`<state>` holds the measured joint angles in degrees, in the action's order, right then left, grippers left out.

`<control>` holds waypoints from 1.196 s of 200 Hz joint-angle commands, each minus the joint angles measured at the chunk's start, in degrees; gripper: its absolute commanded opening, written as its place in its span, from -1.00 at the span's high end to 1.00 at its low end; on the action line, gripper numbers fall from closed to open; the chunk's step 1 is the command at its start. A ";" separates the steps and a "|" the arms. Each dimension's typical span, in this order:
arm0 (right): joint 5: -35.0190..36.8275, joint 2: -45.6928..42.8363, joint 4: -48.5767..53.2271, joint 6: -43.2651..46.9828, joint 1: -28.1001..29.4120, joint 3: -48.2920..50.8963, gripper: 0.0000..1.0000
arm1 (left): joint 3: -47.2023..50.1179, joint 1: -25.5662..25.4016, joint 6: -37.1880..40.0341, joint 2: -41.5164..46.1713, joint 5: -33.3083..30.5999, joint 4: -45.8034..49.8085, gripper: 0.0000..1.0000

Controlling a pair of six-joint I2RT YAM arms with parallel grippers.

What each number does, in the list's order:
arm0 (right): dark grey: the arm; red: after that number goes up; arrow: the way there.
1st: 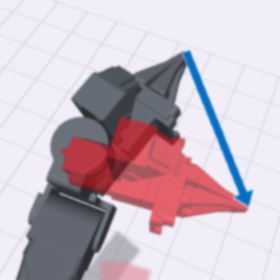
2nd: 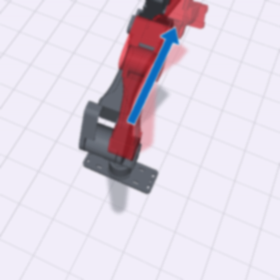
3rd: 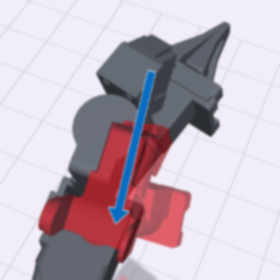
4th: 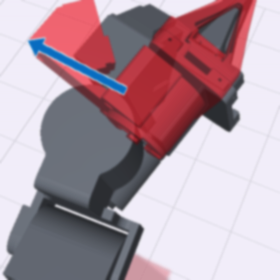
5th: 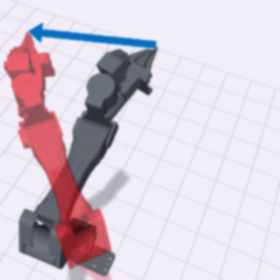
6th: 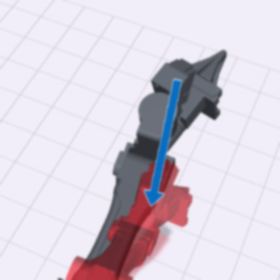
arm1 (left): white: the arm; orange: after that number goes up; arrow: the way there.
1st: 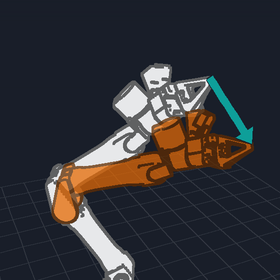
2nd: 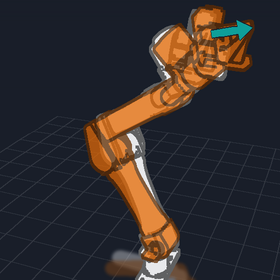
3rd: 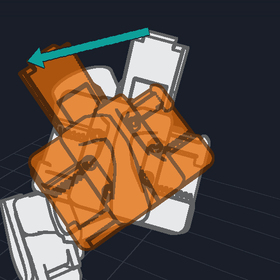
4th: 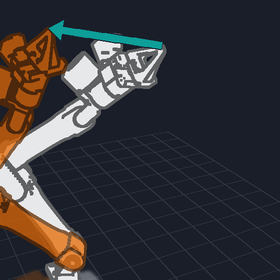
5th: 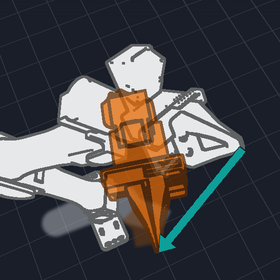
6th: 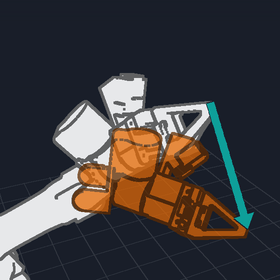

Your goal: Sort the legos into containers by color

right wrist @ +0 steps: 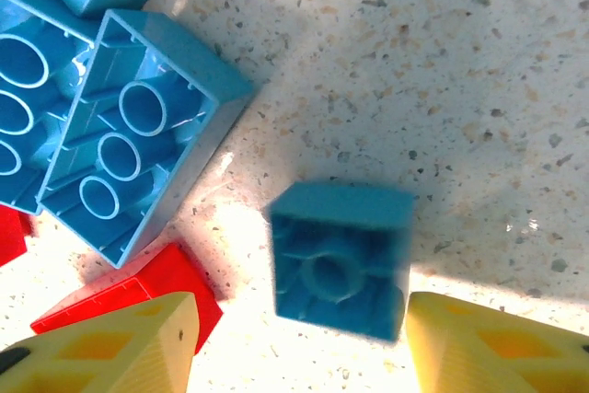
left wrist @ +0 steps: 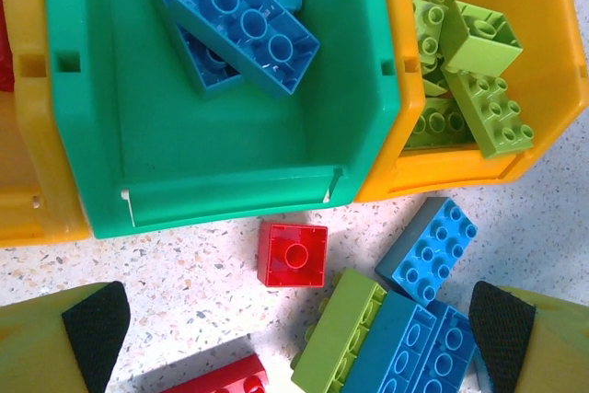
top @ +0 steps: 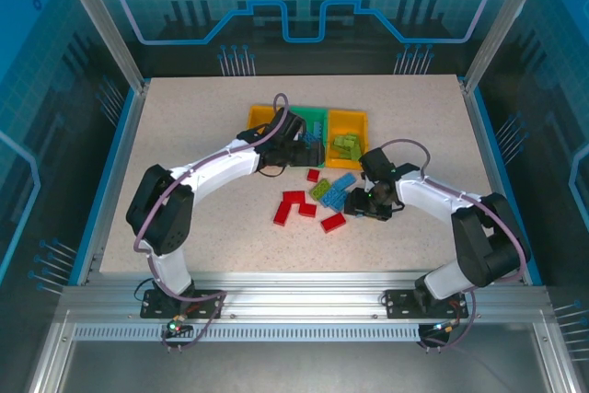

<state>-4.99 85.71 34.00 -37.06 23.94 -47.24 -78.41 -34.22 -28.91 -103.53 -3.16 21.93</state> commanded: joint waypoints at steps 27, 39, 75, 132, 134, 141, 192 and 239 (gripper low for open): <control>0.19 1.32 0.01 0.87 -0.56 -0.05 -0.26 | 1.68 0.46 -1.28 1.25 0.78 -0.83 -0.97; 0.12 2.20 0.10 1.35 -0.90 -0.22 -0.26 | 1.73 0.46 -1.17 1.31 0.72 -0.73 -0.98; 1.55 2.92 0.35 2.07 -1.33 0.15 -0.27 | 2.38 0.42 -1.16 1.42 0.39 -0.66 -0.97; 5.02 5.68 1.94 3.08 -1.53 -2.02 0.00 | 2.39 0.53 -1.42 0.98 0.64 -0.89 -0.97; 5.18 5.80 1.99 3.16 -1.53 -2.05 0.02 | 2.39 0.55 -1.35 1.03 0.62 -0.88 -0.97; 5.59 5.93 2.25 3.45 -1.53 -2.23 0.10 | 2.38 0.54 -1.29 1.07 0.56 -0.74 -0.97; 6.88 2.98 5.11 6.14 -1.13 -5.49 0.42 | 4.82 0.48 -1.59 3.76 -1.49 -1.30 -0.98; 6.82 1.05 9.68 11.66 2.64 -17.78 0.44 | 9.03 0.53 -2.56 7.78 -4.03 -1.57 -0.98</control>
<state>1.56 88.62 40.75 -29.30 24.36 -57.65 -71.68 -34.11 -30.15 -99.42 -4.47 20.53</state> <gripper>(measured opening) 0.311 0.988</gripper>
